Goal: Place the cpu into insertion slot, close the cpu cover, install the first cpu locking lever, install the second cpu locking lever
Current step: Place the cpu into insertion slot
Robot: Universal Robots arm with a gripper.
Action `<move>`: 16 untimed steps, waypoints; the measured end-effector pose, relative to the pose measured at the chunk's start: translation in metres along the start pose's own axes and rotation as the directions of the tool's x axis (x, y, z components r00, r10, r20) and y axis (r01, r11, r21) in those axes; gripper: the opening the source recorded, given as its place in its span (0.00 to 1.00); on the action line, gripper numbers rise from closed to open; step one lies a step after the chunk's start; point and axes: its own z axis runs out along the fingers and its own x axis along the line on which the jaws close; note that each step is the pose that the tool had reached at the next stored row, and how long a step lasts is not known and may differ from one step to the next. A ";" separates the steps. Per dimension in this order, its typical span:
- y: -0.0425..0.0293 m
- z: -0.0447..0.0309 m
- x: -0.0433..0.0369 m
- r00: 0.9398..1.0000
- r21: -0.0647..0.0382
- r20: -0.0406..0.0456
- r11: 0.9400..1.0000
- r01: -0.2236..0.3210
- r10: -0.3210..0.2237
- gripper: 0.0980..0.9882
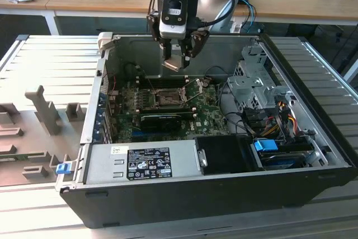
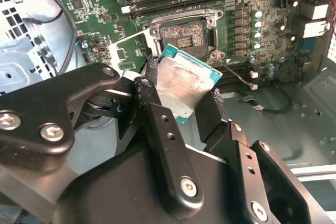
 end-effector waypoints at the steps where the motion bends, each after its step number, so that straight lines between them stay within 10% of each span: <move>1: 0.0000 0.0001 0.0000 1.000 0.000 0.000 1.000 -0.005 0.005 0.48; 16: -0.0001 0.0010 0.0000 0.995 -0.001 0.008 0.995 -0.100 0.100 0.48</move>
